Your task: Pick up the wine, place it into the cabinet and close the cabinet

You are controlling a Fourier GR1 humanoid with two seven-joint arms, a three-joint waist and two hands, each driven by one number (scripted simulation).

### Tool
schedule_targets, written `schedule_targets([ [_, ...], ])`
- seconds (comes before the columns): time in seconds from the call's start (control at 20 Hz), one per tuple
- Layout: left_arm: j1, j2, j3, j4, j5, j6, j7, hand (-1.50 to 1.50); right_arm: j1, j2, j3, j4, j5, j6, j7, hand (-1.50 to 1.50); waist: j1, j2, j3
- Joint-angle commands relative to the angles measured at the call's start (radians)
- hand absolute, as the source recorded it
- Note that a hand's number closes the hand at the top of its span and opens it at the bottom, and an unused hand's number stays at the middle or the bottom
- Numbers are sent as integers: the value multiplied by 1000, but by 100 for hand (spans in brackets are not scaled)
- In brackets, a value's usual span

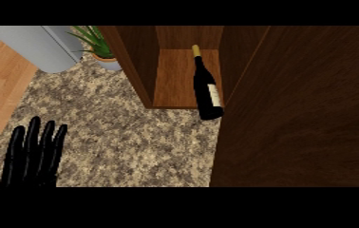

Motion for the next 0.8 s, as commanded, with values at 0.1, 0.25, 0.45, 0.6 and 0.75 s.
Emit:
schedule_targets([
  [0.1, 233, 94, 168, -69, 86, -158, -82, -150, 71, 56, 218, -145, 91, -53, 69, 150, 5, -6, -1],
  [0.25, 314, 118, 246, -91, 116, -230, -106, -150, -37, 107, 277, -124, 127, -134, 137, 150, 16, -5, -2],
  [0.45, 349, 156, 383, -88, 197, -308, -74, -150, -177, 165, 408, -35, 275, -228, 172, 150, 13, -4, -2],
  [0.6, 418, 148, 417, -52, 205, -394, -102, -150, -234, 166, 530, 7, 405, -324, 133, 150, 11, -6, -2],
  [0.75, 439, 175, 495, -77, 242, -433, -69, -150, -410, 167, 560, 96, 455, -456, 164, 150, 18, -3, -2],
])
